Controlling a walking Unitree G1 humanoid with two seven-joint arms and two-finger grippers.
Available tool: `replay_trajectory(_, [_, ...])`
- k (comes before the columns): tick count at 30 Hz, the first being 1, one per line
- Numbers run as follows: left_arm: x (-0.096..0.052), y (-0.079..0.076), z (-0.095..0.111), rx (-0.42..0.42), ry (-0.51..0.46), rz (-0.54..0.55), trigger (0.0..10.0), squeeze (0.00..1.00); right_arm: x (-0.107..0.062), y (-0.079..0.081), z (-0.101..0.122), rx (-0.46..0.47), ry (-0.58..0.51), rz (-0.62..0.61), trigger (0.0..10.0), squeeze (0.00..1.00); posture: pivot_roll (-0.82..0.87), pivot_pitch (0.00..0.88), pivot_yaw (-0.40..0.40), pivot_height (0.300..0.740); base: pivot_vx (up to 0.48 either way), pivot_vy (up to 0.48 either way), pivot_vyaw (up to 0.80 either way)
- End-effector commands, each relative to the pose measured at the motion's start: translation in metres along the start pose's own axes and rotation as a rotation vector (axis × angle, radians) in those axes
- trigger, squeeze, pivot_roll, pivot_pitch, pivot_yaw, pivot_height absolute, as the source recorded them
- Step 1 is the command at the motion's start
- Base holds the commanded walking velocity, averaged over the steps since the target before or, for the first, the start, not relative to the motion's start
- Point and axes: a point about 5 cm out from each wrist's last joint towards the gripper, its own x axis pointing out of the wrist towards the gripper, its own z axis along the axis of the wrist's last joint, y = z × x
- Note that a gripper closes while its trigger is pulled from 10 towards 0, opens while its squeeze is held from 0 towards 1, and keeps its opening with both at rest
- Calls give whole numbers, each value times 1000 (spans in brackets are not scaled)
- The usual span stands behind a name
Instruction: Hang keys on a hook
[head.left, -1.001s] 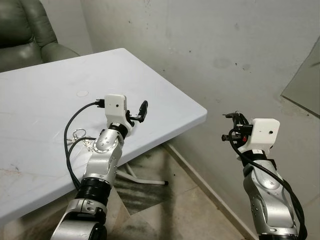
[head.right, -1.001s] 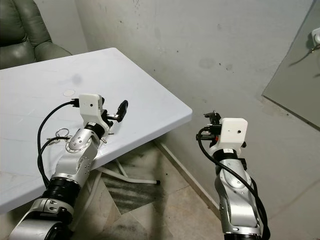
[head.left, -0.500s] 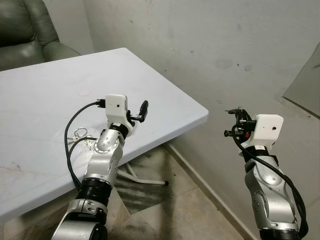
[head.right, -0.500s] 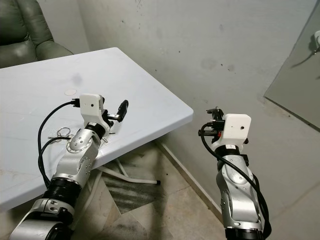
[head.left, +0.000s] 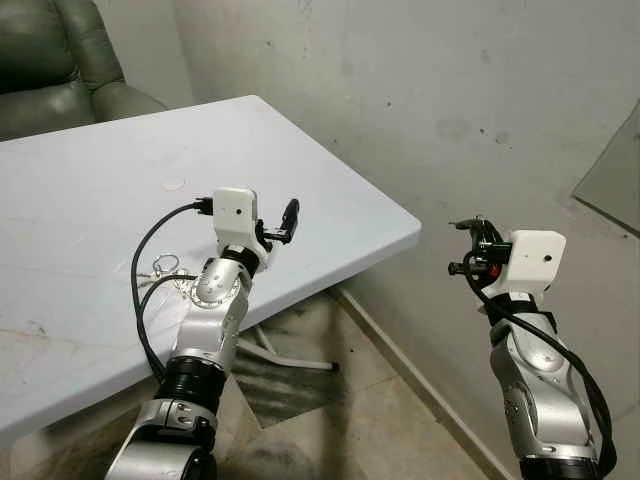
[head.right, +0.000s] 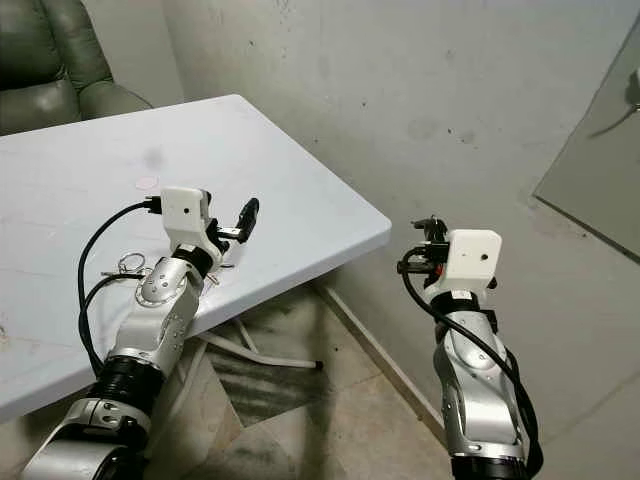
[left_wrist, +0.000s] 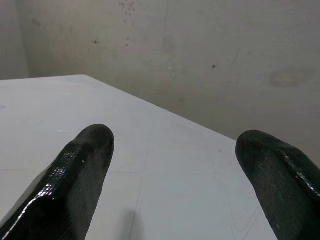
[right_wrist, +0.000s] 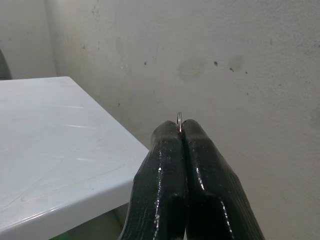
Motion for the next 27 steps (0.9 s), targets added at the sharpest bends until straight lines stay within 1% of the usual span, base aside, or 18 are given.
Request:
replay_trajectory(1, [2,-1,3,9,-14,-19,10000,0,3,-4,5,-5,-22,-10,10000,0,-65,0,-41,740,0,0,0])
replay_trajectory(11, [5,-2,4,6,-18,-19,10000,0,5,-6,4,-1,-13,-21,10000,0,-72,0,-39,740,0,0,0])
replay_trajectory(17, [6,-2,5,2,-21,-14,10000,0,5,-6,6,-10,-27,-20,10000,0,-76,0,-37,740,0,0,0])
replay_trajectory(27, [7,-3,4,-2,-21,-18,10000,0,6,-2,8,-16,-54,5,10000,0,-77,0,-39,740,0,0,0])
